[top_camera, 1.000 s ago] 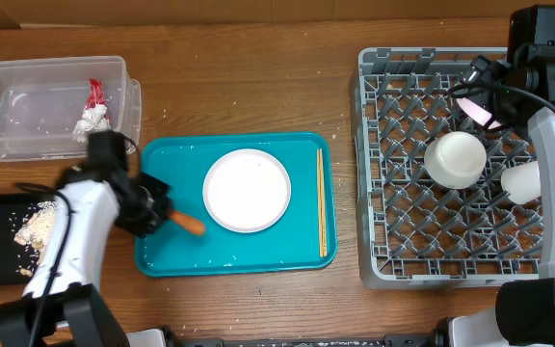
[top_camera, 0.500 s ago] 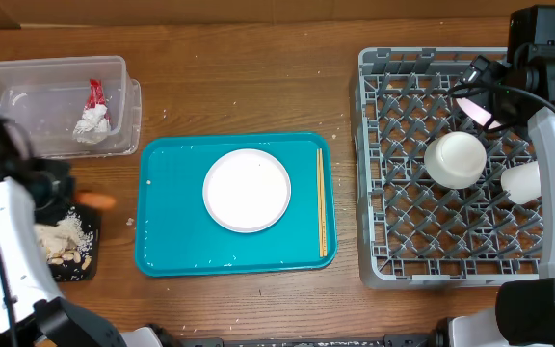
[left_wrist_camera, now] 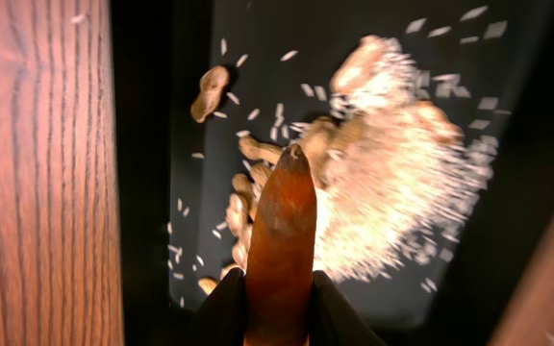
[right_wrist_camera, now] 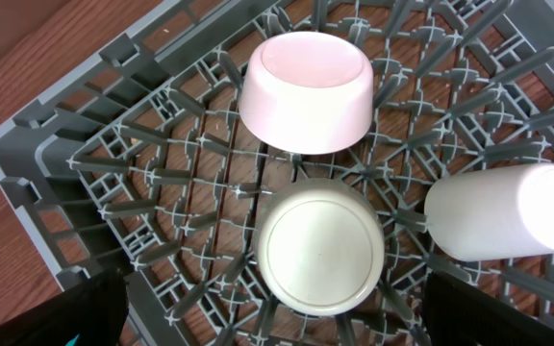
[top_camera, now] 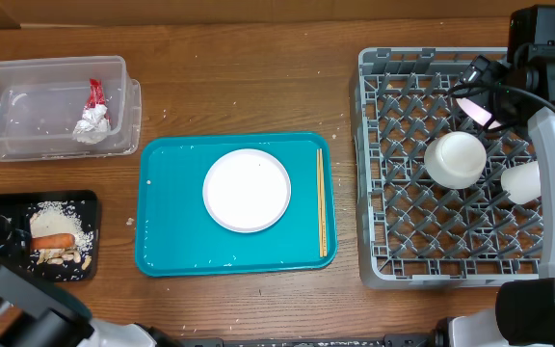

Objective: Sort waste into correct bins and load items into the dishwasher
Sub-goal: 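Carry the carrot left and drop it onto the black tray, then raise the left gripper and park it above the clear bin, then move the right gripper to the white plate and grip its rim, then lift the plate and stand it upright in the rack's back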

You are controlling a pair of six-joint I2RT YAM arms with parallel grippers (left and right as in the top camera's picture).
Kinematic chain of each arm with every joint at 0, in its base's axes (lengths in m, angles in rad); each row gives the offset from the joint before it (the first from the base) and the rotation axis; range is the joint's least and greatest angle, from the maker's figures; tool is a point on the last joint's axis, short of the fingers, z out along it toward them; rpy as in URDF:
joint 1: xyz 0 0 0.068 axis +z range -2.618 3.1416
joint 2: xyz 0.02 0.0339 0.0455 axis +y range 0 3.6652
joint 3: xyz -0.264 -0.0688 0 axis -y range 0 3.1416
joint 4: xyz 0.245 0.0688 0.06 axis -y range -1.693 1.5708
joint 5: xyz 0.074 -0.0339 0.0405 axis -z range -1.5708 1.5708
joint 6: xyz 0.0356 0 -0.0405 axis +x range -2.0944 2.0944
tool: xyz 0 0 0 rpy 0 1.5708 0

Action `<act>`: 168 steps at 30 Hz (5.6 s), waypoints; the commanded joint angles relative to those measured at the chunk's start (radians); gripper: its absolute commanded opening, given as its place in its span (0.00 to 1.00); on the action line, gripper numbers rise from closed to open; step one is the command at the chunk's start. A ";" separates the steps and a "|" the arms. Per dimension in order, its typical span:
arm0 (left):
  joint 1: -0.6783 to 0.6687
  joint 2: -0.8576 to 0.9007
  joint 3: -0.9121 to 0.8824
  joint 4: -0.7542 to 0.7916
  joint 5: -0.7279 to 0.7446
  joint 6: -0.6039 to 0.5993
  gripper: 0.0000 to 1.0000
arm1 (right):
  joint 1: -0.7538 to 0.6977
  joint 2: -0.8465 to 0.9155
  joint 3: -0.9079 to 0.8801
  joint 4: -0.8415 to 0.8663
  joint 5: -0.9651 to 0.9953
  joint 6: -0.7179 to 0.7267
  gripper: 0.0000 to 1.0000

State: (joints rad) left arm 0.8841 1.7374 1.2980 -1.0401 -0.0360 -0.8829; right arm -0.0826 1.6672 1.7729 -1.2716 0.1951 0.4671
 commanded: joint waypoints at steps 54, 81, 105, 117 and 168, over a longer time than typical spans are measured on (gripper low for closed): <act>-0.844 -0.257 0.227 -0.183 0.409 0.566 1.00 | 0.002 -0.020 0.018 0.005 0.014 0.001 1.00; -0.786 -0.073 0.227 -0.195 0.079 0.404 1.00 | 0.002 -0.020 0.017 0.045 -0.399 0.013 1.00; -0.512 -0.073 0.227 -0.238 0.163 0.403 1.00 | 0.612 0.180 -0.019 0.063 -0.320 -0.021 1.00; -0.512 -0.073 0.227 -0.238 0.163 0.404 1.00 | 0.740 0.432 -0.019 0.092 -0.230 0.069 0.73; -0.512 -0.073 0.227 -0.238 0.163 0.404 1.00 | 0.631 0.356 0.441 -0.287 0.234 0.087 0.04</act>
State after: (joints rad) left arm 0.3737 1.6604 1.5166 -1.2762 0.1200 -0.4694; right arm 0.6186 2.1265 2.1300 -1.5360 0.2565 0.5503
